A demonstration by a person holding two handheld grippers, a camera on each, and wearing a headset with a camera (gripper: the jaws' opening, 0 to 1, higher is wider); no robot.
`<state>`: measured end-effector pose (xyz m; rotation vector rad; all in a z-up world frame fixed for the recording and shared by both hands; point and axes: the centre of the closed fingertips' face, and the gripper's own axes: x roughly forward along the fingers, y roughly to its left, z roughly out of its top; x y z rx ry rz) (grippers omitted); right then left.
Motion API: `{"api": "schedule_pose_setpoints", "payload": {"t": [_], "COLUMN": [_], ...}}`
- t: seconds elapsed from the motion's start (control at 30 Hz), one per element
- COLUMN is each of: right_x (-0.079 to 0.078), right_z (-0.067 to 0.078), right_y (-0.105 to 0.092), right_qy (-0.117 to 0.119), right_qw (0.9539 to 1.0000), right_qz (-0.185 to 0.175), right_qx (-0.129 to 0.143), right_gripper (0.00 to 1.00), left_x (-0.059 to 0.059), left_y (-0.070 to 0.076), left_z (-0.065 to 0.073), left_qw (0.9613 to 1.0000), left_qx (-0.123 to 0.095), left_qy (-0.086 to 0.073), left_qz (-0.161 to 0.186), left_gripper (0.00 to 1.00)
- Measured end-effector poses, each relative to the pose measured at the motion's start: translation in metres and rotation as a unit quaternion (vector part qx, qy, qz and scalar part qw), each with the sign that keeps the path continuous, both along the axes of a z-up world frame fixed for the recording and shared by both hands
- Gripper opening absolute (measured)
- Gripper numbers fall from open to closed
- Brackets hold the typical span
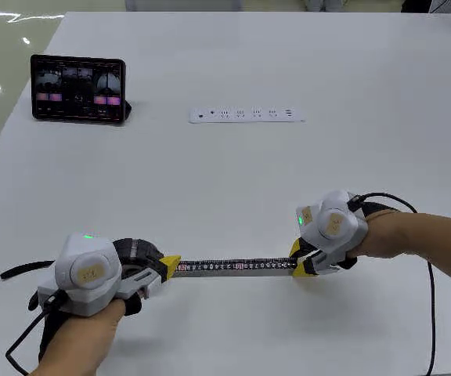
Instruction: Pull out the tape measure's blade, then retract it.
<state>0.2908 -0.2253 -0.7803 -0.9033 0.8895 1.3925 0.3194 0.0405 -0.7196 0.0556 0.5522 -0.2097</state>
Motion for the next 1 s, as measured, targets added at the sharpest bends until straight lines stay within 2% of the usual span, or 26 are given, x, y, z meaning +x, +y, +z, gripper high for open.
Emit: {"api": "schedule_pose_setpoints", "payload": {"t": [0.13,0.37,0.43,0.63,0.73,0.8,0.83,0.9,1.0], "right_x": [0.000,0.000,0.001,0.002,0.003,0.004,0.003,0.003,0.003], "right_z": [-0.001,0.000,0.000,-0.001,-0.001,-0.001,-0.001,-0.001,-0.002], "right_y": [0.000,0.000,0.001,0.004,0.004,0.003,0.003,0.002,0.003], "right_qy": [-0.002,0.001,0.002,0.006,0.011,0.015,0.017,0.016,0.014], "right_qw": [1.0000,0.9996,0.9994,0.9984,0.9979,0.9971,0.9968,0.9967,0.9966], "right_qz": [0.000,-0.028,-0.035,-0.042,-0.042,-0.056,-0.061,-0.065,-0.064], "right_qx": [-0.009,0.006,0.001,-0.037,-0.048,-0.049,-0.048,-0.047,-0.050], "right_gripper": [0.12,0.11,0.11,0.11,0.11,0.11,0.11,0.11,0.11], "left_x": [0.001,0.004,0.004,0.005,0.003,0.002,0.002,0.003,0.004], "left_y": [-0.002,-0.004,-0.003,-0.002,-0.001,-0.001,-0.001,-0.003,-0.003], "left_z": [-0.002,-0.004,-0.006,-0.020,-0.024,-0.026,-0.026,-0.026,-0.026], "left_qw": [1.0000,1.0000,1.0000,0.9996,0.9993,0.9988,0.9988,0.9980,0.9975], "left_qx": [0.002,0.000,-0.001,-0.006,-0.005,-0.008,-0.009,-0.030,-0.033], "left_qy": [-0.001,0.000,0.002,0.023,0.033,0.042,0.041,0.045,0.051], "left_qz": [-0.002,0.003,0.006,0.014,0.018,0.022,0.023,0.032,0.037], "left_gripper": [0.99,0.96,0.93,0.80,0.73,0.70,0.70,0.72,0.73]}}
